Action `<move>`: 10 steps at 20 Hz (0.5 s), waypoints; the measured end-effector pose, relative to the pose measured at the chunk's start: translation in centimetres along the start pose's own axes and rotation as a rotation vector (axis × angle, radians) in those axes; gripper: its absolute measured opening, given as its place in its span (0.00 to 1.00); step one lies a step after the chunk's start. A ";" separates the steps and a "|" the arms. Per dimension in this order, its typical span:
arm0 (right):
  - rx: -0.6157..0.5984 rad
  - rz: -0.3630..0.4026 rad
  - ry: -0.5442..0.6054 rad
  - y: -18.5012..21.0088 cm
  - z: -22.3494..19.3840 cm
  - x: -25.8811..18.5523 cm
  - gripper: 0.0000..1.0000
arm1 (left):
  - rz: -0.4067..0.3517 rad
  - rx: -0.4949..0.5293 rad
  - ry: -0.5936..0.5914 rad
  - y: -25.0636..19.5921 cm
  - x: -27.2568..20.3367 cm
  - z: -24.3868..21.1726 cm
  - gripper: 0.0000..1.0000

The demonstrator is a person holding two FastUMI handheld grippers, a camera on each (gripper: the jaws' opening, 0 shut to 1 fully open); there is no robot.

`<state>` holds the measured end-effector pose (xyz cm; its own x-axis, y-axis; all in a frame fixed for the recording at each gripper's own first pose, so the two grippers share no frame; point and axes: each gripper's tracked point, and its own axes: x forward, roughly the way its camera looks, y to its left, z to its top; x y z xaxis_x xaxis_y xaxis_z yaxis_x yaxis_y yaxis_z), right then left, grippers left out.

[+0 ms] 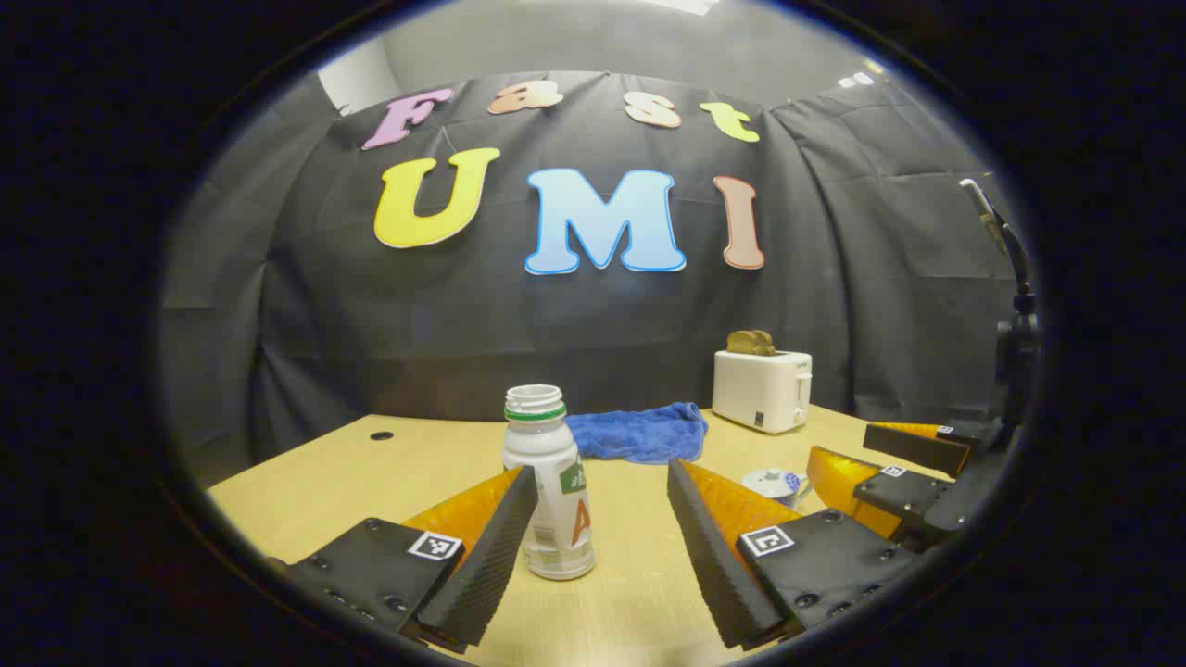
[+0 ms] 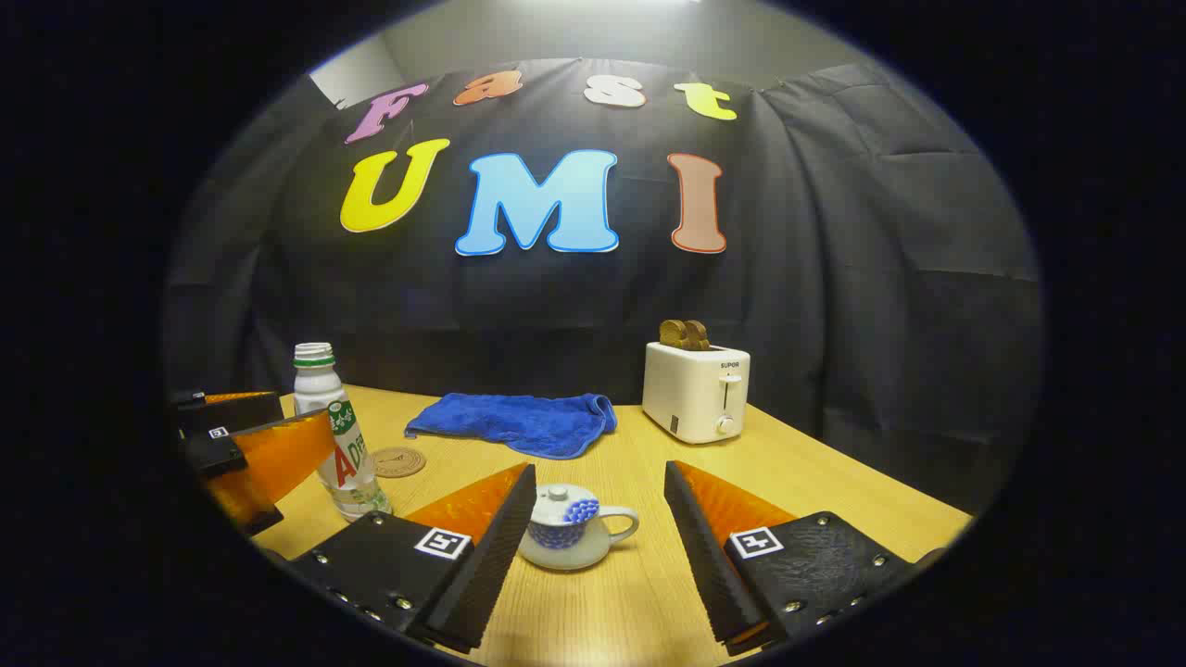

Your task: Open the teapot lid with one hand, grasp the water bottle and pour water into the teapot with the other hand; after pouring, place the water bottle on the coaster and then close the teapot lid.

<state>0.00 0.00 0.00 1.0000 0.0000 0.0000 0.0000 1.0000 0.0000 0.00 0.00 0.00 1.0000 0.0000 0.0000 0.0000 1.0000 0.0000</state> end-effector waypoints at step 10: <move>-0.055 0.051 0.070 1.3 -0.3 2.5 0.51 | 0.038 -0.030 -0.002 2.8 -0.4 -0.1 0.94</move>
<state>2.45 1.28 -0.27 0.9963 0.0486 -0.0711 -0.0525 0.9972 -0.0532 -0.43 2.78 -0.07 0.9993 0.0384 0.0015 -0.0383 0.9988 -0.0302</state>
